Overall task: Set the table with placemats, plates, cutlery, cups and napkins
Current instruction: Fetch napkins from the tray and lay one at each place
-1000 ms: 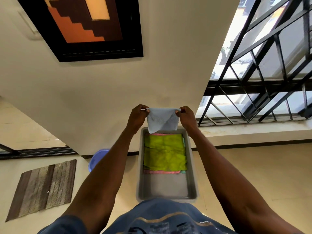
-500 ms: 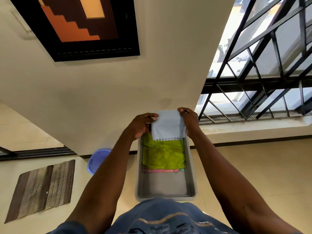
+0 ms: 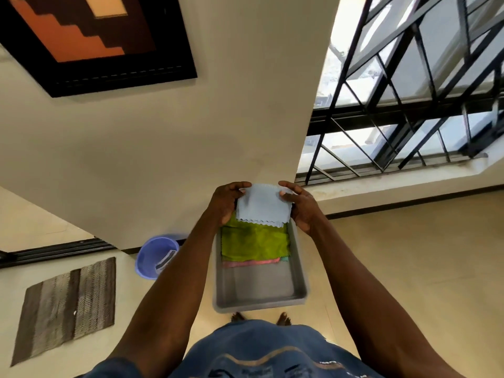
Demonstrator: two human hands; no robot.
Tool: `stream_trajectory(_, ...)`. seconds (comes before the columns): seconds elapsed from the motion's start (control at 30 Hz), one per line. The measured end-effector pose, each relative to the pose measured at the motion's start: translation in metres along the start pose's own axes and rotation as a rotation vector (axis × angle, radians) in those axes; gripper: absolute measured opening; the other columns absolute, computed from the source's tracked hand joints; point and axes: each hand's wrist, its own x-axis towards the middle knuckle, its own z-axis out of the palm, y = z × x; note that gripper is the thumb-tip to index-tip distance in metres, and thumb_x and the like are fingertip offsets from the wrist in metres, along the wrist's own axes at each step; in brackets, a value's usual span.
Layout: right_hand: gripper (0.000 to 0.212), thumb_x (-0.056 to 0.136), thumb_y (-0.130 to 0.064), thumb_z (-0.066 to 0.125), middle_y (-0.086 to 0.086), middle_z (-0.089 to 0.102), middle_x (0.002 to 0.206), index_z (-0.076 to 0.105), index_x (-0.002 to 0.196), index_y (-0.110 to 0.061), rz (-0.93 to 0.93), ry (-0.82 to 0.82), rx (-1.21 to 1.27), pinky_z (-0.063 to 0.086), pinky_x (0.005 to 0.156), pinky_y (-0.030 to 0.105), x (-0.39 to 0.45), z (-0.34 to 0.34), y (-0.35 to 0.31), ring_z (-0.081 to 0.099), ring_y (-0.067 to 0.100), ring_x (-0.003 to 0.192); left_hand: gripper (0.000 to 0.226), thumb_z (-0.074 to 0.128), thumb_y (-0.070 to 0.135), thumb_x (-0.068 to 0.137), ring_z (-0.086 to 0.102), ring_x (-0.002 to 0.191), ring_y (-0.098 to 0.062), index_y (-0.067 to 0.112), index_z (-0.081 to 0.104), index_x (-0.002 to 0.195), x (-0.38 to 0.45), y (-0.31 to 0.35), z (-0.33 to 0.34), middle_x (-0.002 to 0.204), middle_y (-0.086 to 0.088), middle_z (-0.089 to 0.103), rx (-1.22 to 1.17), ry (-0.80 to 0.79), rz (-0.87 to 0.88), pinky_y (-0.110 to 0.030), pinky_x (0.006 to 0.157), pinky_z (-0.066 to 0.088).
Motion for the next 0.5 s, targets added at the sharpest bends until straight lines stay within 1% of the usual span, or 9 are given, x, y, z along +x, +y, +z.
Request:
stream_trajectory(0.07, 0.039, 0.080, 0.007, 0.069, 0.011, 0.069, 0.114, 0.067, 0.116, -0.010, 0.004, -0.005, -0.036, 0.058, 0.078, 0.031, -0.006, -0.010, 0.006, 0.065, 0.027, 0.104, 0.033, 0.058, -0.009, 0.088, 0.060, 0.111, -0.030, 0.013, 0.072, 0.108, -0.002, -0.002, 0.012, 0.119, -0.012, 0.067, 0.024, -0.083, -0.049, -0.045, 0.098, 0.050)
stream_trajectory(0.13, 0.051, 0.078, 0.011, 0.069, 0.009, 0.063, 0.122, 0.063, 0.123, -0.012, -0.032, 0.075, -0.094, 0.055, 0.085, 0.030, -0.014, -0.020, 0.010, 0.059, 0.028, 0.113, 0.047, 0.061, -0.013, 0.084, 0.060, 0.115, -0.028, 0.013, 0.063, 0.124, -0.006, -0.001, 0.025, 0.128, -0.010, 0.062, 0.023, -0.180, -0.099, -0.036, 0.090, 0.056)
stream_trajectory(0.2, 0.072, 0.078, 0.012, 0.068, 0.004, 0.052, 0.130, 0.049, 0.141, -0.017, -0.086, 0.216, -0.223, 0.049, 0.090, 0.027, -0.023, -0.029, 0.011, 0.052, 0.023, 0.117, 0.066, 0.060, -0.017, 0.082, 0.057, 0.115, -0.024, 0.018, 0.053, 0.137, -0.008, 0.000, 0.038, 0.131, -0.005, 0.058, 0.059, -0.209, -0.132, -0.034, 0.086, 0.054)
stream_trajectory(0.27, 0.087, 0.080, 0.008, 0.068, 0.007, 0.042, 0.143, 0.029, 0.153, -0.019, -0.086, 0.341, -0.319, 0.043, 0.096, 0.029, -0.032, -0.037, 0.012, 0.046, 0.023, 0.124, 0.073, 0.059, -0.018, 0.082, 0.055, 0.112, -0.025, 0.020, 0.046, 0.143, -0.006, 0.000, 0.054, 0.131, -0.007, 0.054, 0.113, -0.158, -0.163, -0.037, 0.084, 0.050)
stream_trajectory(0.33, 0.088, 0.084, 0.003, 0.066, 0.011, 0.038, 0.148, 0.017, 0.156, -0.014, -0.068, 0.436, -0.347, 0.043, 0.097, 0.033, -0.042, -0.047, 0.013, 0.045, 0.026, 0.126, 0.060, 0.061, -0.011, 0.084, 0.060, 0.098, -0.027, 0.009, 0.050, 0.139, -0.004, -0.002, 0.071, 0.127, -0.014, 0.058, 0.124, -0.133, -0.245, -0.038, 0.079, 0.051)
stream_trajectory(0.37, 0.085, 0.086, 0.001, 0.065, 0.012, 0.041, 0.144, 0.017, 0.155, -0.011, -0.060, 0.476, -0.363, 0.046, 0.095, 0.036, -0.049, -0.052, 0.013, 0.048, 0.027, 0.121, 0.050, 0.063, -0.006, 0.086, 0.062, 0.088, -0.026, 0.001, 0.053, 0.134, -0.003, -0.004, 0.079, 0.119, -0.017, 0.063, 0.143, -0.161, -0.318, -0.037, 0.074, 0.052)
stream_trajectory(0.43, 0.080, 0.088, -0.002, 0.063, 0.013, 0.046, 0.138, 0.019, 0.153, -0.010, -0.009, 0.530, -0.339, 0.050, 0.088, 0.039, -0.064, -0.057, 0.014, 0.053, 0.027, 0.112, 0.039, 0.063, 0.001, 0.089, 0.062, 0.079, -0.023, -0.007, 0.056, 0.127, -0.003, -0.008, 0.091, 0.094, -0.015, 0.070, 0.194, -0.240, -0.459, -0.036, 0.071, 0.053)
stream_trajectory(0.47, 0.076, 0.088, -0.002, 0.063, 0.015, 0.050, 0.134, 0.022, 0.152, -0.007, 0.021, 0.584, -0.267, 0.051, 0.083, 0.040, -0.074, -0.059, 0.017, 0.056, 0.028, 0.106, 0.037, 0.062, 0.001, 0.091, 0.062, 0.078, -0.023, -0.007, 0.055, 0.126, -0.003, -0.011, 0.098, 0.085, -0.012, 0.070, 0.228, -0.287, -0.503, -0.037, 0.072, 0.053)
stream_trajectory(0.5, 0.065, 0.089, -0.001, 0.062, 0.017, 0.056, 0.124, 0.032, 0.147, -0.002, 0.070, 0.628, -0.152, 0.052, 0.075, 0.038, -0.084, -0.060, 0.019, 0.059, 0.028, 0.095, 0.038, 0.061, 0.000, 0.091, 0.062, 0.077, -0.023, -0.007, 0.054, 0.128, -0.004, -0.014, 0.103, 0.083, -0.011, 0.069, 0.249, -0.319, -0.530, -0.038, 0.074, 0.053)
